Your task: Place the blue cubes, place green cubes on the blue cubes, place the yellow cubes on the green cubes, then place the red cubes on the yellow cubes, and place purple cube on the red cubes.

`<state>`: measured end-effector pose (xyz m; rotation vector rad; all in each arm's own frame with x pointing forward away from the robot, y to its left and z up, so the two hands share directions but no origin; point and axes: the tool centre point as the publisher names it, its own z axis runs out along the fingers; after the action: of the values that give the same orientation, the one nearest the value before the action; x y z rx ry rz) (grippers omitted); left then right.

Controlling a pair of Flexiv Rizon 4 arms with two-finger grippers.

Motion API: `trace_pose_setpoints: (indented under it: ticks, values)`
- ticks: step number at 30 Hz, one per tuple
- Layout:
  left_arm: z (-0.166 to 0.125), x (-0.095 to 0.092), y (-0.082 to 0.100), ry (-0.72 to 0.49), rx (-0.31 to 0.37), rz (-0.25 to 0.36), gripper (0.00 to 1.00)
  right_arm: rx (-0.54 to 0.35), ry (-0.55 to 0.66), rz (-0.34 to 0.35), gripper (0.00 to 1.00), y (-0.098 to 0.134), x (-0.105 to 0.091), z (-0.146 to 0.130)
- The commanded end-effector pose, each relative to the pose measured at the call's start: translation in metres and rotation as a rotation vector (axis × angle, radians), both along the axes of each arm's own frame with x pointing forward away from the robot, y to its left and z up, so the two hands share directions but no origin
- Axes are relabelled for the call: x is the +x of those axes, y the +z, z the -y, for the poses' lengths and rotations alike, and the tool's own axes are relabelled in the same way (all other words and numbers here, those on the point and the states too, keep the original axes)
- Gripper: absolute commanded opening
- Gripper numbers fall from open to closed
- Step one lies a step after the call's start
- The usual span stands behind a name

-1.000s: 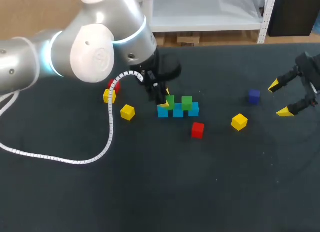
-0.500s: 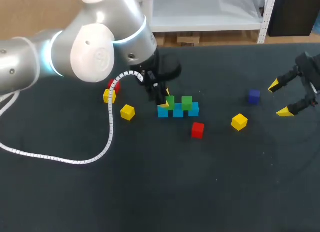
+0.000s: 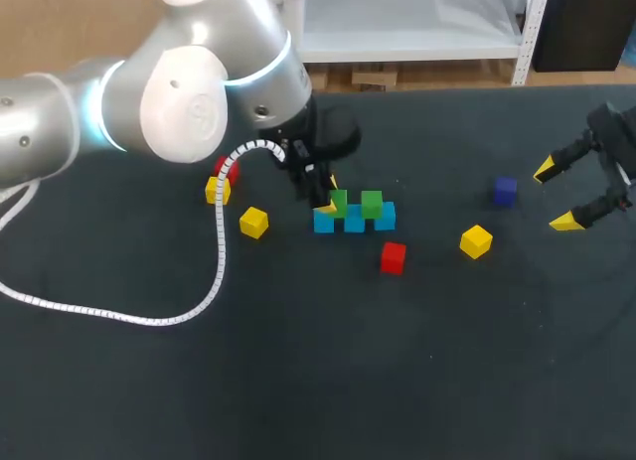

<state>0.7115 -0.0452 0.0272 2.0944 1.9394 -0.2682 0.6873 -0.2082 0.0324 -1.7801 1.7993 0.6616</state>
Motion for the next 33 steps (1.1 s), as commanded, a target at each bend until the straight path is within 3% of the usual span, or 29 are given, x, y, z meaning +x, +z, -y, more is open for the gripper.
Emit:
trace_pose_setpoints:
  ticks: [1, 8, 17, 23, 24, 33]
  values:
    - [0.001, 0.002, -0.001, 0.0, 0.003, -0.005, 0.24, 0.002, 0.001, 0.0, 1.0, 0.0, 0.001, 0.0]
    - [0.001, 0.002, -0.001, 0.0, 0.004, -0.006, 0.31, 0.002, 0.001, 0.0, 1.0, 0.0, 0.001, 0.0]
    - [0.0, 0.002, -0.001, 0.002, 0.004, -0.007, 0.48, 0.002, 0.001, 0.0, 1.0, 0.0, 0.001, 0.0]
    - [0.001, 0.002, -0.001, 0.003, 0.005, -0.008, 0.8, 0.002, 0.001, 0.0, 1.0, 0.0, 0.001, 0.0]
    - [0.001, 0.002, 0.0, 0.004, 0.006, -0.008, 0.98, 0.002, 0.001, 0.0, 1.0, 0.0, 0.001, 0.0]
    - [-0.016, 0.002, 0.021, 0.034, -0.02, 0.026, 1.0, 0.002, 0.001, 0.0, 1.0, 0.0, 0.001, 0.0]
